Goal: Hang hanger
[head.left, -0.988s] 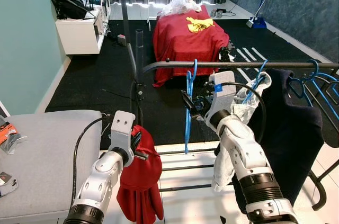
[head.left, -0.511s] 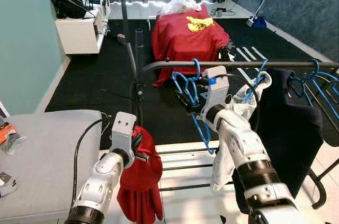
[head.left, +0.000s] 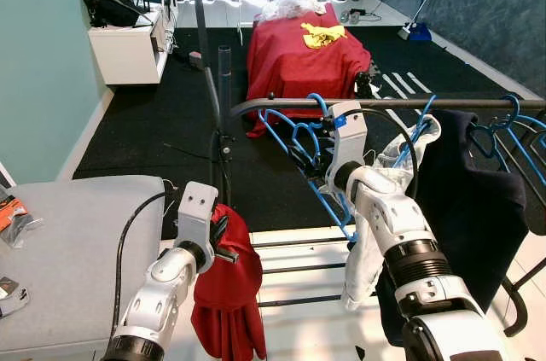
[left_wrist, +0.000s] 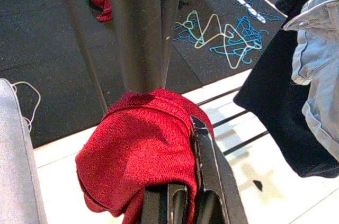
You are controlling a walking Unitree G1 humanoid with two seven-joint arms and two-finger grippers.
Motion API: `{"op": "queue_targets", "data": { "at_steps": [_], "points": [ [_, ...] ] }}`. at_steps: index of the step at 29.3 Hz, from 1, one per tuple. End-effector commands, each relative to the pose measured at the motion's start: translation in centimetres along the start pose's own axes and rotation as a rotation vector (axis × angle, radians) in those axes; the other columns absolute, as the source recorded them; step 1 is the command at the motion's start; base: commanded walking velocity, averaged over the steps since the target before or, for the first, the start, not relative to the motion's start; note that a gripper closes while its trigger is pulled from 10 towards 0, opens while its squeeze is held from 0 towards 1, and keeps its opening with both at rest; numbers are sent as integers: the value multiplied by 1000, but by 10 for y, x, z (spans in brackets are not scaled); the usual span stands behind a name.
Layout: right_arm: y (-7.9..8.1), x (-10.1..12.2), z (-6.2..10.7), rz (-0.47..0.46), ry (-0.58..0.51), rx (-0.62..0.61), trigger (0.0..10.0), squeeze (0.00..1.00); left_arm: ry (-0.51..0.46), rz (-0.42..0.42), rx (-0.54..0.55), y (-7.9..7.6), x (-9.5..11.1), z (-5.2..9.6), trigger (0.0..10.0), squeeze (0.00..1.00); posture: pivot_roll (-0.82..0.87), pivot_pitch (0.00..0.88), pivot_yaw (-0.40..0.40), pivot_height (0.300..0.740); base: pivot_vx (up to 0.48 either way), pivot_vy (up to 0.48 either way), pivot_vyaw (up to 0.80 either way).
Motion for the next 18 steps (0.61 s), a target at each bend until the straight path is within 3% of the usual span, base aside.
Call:
{"op": "queue_targets", "data": {
  "at_steps": [1, 18],
  "points": [
    [-2, -2, -1, -5, 21, 6, 0, 0, 5, -29, -8, 1, 1, 1, 10000, 0, -57, 20, -27, 740, 0, 0, 0],
    [-5, -3, -1, 2, 27, 13, 0, 0, 5, -35, -17, 1, 2, -2, 10000, 0, -59, 10, -25, 740, 0, 0, 0]
  ]
}}
Point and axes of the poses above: a point about 5 cm out from each wrist's last joint towards the gripper, its own z axis pointing back from the gripper into the wrist, its own x axis along the axis of the wrist's last joint, y = z × x, the point moved 3 cm from there along -z, pointing out of the wrist towards the gripper, and after that the axes turned 4 degrees about z, right-handed, at the moved point
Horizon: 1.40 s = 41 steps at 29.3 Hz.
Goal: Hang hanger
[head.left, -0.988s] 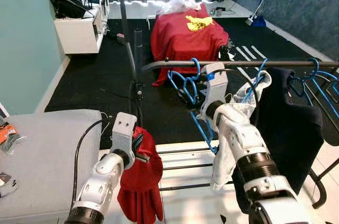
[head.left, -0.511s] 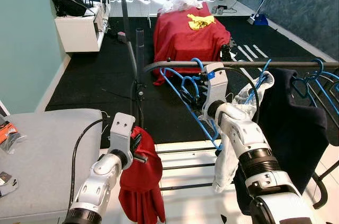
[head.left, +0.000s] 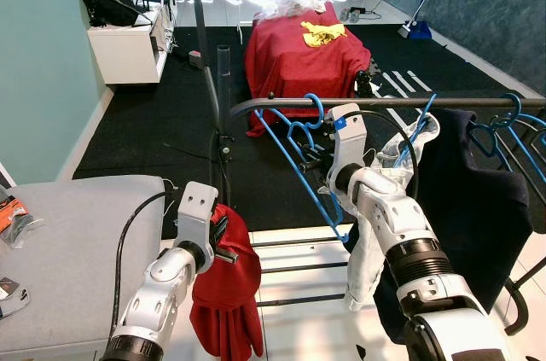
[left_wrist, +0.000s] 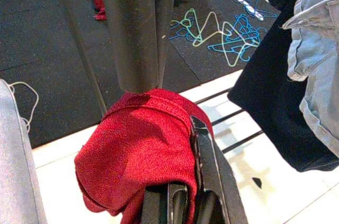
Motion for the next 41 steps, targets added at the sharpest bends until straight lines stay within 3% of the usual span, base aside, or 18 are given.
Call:
{"op": "queue_targets", "data": {
  "at_steps": [1, 10, 11, 16, 20, 29, 32, 34, 36, 39, 41],
  "points": [
    [-3, 3, 0, 6, 1, -3, 0, 0, 2, -31, -5, 1, 3, -2, 10000, 0, -59, 8, -25, 740, 0, 0, 0],
    [0, 9, 0, 47, -38, -17, 0, 0, -3, -34, -5, 2, 4, -1, 10000, 0, -57, 6, -25, 740, 0, 0, 0],
    [0, 14, 5, 107, -101, -64, 0, 0, -5, -36, -7, 3, 4, 0, 10000, 0, -51, 3, -29, 740, 0, 0, 0],
    [1, 9, 21, 187, -187, -172, 0, 0, -17, -40, -14, 5, 7, 4, 10000, 0, -47, 4, -29, 740, 0, 0, 0],
    [11, -8, 36, 227, -172, -172, 0, 0, -20, -44, -31, 5, 5, 8, 10000, 0, -51, 0, -25, 740, 0, 0, 0],
    [16, -15, 40, 243, -159, -168, 0, 0, -22, -44, -36, 4, 5, 9, 10000, 0, -51, 0, -26, 740, 0, 0, 0],
    [27, -28, 43, 269, -121, -123, 0, 0, -86, -17, -15, 7, 15, 11, 10000, 0, -53, 0, -27, 740, 0, 0, 0],
    [31, -33, 46, 270, -108, -112, 0, 0, -109, -7, -8, 8, 18, 12, 10000, 0, -52, 0, -28, 740, 0, 0, 0],
    [32, -51, 50, 139, -37, -124, 0, 0, -127, 17, -6, 10, 20, 17, 10000, 0, -48, 0, -27, 740, 0, 0, 0],
    [32, -64, 52, 62, 14, -130, 0, 0, -124, 34, 0, 10, 19, 19, 10000, 0, -52, 3, -22, 740, 0, 0, 0],
    [32, -64, 52, 62, 14, -130, 0, 0, -124, 34, 0, 10, 19, 19, 10000, 0, -52, 3, -22, 740, 0, 0, 0]
  ]
}}
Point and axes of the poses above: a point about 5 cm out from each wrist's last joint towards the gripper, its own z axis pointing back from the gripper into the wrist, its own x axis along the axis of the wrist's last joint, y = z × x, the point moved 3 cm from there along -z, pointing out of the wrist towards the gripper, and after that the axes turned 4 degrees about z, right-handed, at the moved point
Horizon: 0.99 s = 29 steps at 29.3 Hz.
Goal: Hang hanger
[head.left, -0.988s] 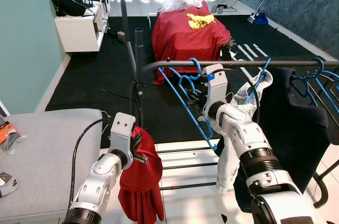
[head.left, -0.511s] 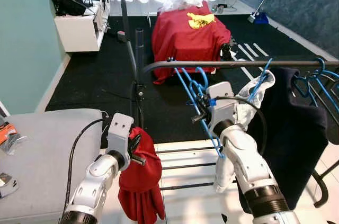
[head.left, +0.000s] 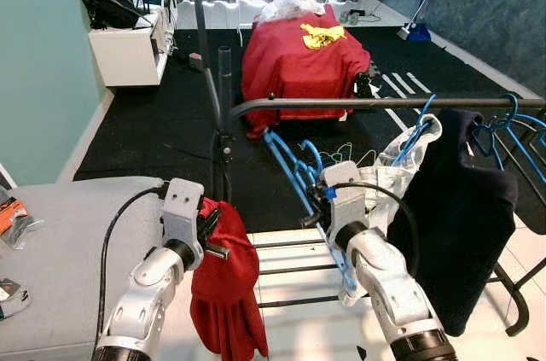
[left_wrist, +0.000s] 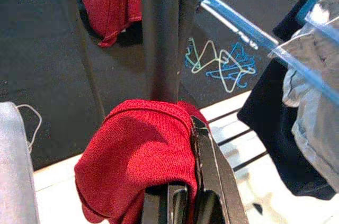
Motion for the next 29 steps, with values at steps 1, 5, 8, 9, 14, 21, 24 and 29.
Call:
{"op": "queue_targets", "data": {
  "at_steps": [1, 5, 8, 9, 14, 21, 24, 29],
  "points": [
    [-4, -4, 1, -44, 18, -16, 0, 0, -13, 26, 12, 2, 2, 2, 10000, 0, -53, 4, -17, 740, 0, 0, 0],
    [-13, -8, -1, -95, 25, -45, 627, 0, -20, 69, 59, 8, 5, 0, 10000, 0, -49, 10, -24, 740, 0, 0, 0],
    [-20, -7, -2, -136, 19, -67, 4392, 0, -24, 74, 76, 11, 7, 1, 10000, 0, -44, 14, -39, 740, 0, 0, 0],
    [-20, -7, -2, -136, 19, -67, 4392, 0, -24, 74, 76, 11, 7, 1, 10000, 0, -44, 14, -39, 740, 0, 0, 0],
    [-15, -4, -6, -168, 27, -50, 10000, 0, -29, 77, 84, 12, 7, 4, 10000, 0, -42, 19, -44, 740, 0, 0, 0],
    [-9, 1, -10, -199, 12, -49, 10000, 0, -27, 83, 69, 8, 9, 1, 10000, 0, -48, 26, -33, 740, 0, 0, 0],
    [-9, 1, -10, -199, 8, -47, 10000, 0, -27, 86, 63, 6, 10, -1, 10000, 0, -49, 27, -30, 740, 0, 0, 0],
    [-9, 1, -10, -201, 7, -45, 10000, 0, -31, 91, 60, 5, 12, -3, 10000, 0, -50, 26, -30, 740, -162, 0, 0]
  ]
}}
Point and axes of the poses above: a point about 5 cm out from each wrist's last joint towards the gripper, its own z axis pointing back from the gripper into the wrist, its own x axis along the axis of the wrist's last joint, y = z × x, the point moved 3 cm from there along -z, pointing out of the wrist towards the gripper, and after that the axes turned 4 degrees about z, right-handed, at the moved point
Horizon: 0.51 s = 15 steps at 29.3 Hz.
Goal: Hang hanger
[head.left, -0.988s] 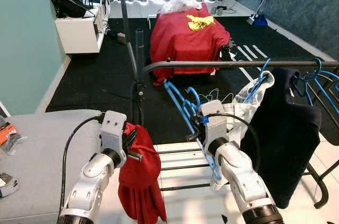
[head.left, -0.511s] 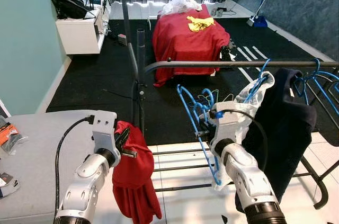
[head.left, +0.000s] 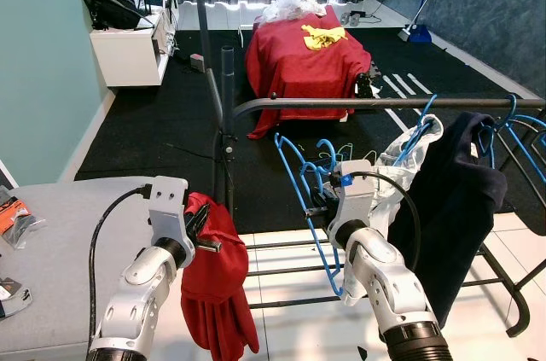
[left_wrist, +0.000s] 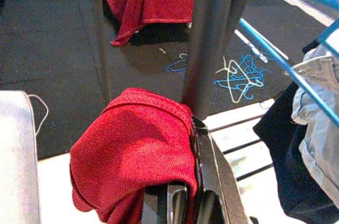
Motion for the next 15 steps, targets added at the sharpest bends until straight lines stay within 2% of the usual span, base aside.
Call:
{"op": "queue_targets", "data": {
  "at_steps": [1, 15],
  "points": [
    [-1, 1, -2, -11, 2, 1, 10000, 0, -13, 22, -6, -4, 3, -2, 10000, 0, -50, 26, -30, 740, -270, 0, 0],
    [3, 0, -3, -9, 9, 17, 10000, 0, -4, 13, -18, -5, 3, -2, 10000, 0, -48, 27, -31, 740, -289, 0, 0]
  ]
}}
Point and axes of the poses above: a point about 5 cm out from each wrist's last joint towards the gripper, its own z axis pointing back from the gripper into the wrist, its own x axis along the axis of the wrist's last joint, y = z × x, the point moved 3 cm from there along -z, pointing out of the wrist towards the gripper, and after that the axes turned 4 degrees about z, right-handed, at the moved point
